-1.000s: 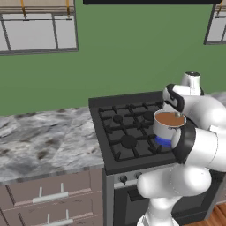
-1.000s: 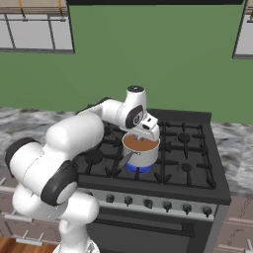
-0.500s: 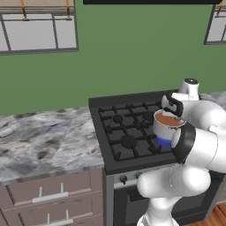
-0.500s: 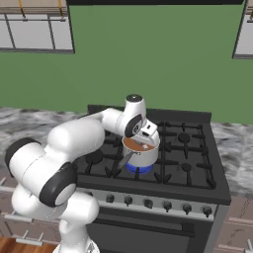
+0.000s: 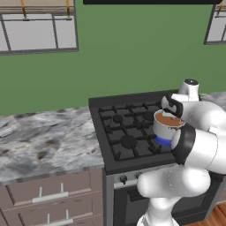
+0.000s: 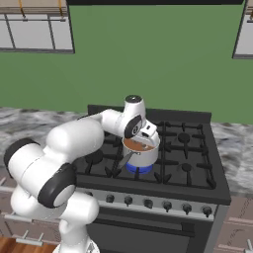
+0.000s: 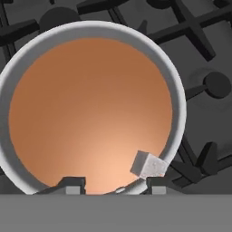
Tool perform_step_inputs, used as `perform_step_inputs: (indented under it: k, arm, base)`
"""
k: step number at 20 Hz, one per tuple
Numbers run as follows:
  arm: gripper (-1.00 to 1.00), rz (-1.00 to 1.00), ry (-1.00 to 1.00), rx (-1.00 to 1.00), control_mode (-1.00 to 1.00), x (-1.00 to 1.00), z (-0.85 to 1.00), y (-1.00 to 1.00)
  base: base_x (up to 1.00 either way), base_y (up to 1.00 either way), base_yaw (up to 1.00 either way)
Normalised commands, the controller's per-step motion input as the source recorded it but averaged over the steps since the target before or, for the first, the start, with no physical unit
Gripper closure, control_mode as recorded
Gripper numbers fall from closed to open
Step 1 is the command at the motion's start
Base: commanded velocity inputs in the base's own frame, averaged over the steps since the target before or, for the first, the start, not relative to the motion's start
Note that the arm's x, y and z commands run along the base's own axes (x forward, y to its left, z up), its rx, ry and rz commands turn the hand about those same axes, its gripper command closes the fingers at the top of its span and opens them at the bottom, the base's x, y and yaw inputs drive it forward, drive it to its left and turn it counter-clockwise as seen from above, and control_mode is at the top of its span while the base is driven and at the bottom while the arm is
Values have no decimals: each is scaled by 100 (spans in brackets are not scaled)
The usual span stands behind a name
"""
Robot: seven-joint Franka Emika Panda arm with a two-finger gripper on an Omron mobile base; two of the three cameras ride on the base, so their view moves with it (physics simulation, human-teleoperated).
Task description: Pick up the sugar cube(s) and place them in the saucepan with hot chocolate.
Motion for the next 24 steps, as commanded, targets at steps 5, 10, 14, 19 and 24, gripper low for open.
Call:
perform_step_inputs:
  k: [5, 10, 14, 19, 24]
  arm:
    - [-100, 0, 0, -16, -100, -9, 36, 10]
    - [-100, 0, -3, -24, -100, -27, 68, 32]
    - [-100, 0, -8, -6, -100, -67, 54, 46]
    - [-100, 2, -2, 0, -100, -74, 48, 59]
    - [-100, 6, 0, 2, -100, -70, 29, 79]
  base:
    - [0, 0, 0]
    - [0, 0, 0]
    - [0, 0, 0]
    - [0, 0, 0]
    - [0, 0, 0]
